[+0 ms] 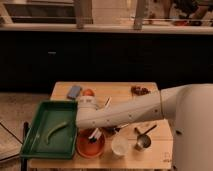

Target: Wipe red bowl with brush

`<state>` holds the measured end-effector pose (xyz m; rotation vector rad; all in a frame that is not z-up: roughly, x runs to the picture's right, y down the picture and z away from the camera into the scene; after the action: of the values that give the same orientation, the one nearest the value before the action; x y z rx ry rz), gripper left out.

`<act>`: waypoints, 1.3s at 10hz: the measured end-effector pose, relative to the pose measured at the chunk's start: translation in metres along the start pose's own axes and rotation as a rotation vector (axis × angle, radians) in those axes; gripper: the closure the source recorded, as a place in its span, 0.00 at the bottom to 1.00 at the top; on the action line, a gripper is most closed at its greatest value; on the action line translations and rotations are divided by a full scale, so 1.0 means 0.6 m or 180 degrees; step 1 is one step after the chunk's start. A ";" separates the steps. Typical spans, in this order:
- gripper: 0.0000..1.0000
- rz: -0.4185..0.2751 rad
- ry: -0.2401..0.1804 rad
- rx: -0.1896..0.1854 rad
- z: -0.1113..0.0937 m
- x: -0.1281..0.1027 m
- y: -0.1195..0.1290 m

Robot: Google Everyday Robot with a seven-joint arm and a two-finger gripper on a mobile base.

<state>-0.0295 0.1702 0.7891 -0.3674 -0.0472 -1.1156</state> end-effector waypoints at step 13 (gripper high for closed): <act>0.99 -0.0145 -0.0638 0.0186 -0.047 -0.058 0.058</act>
<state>-0.0186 0.2051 0.7459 -0.4263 -0.2655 -1.1167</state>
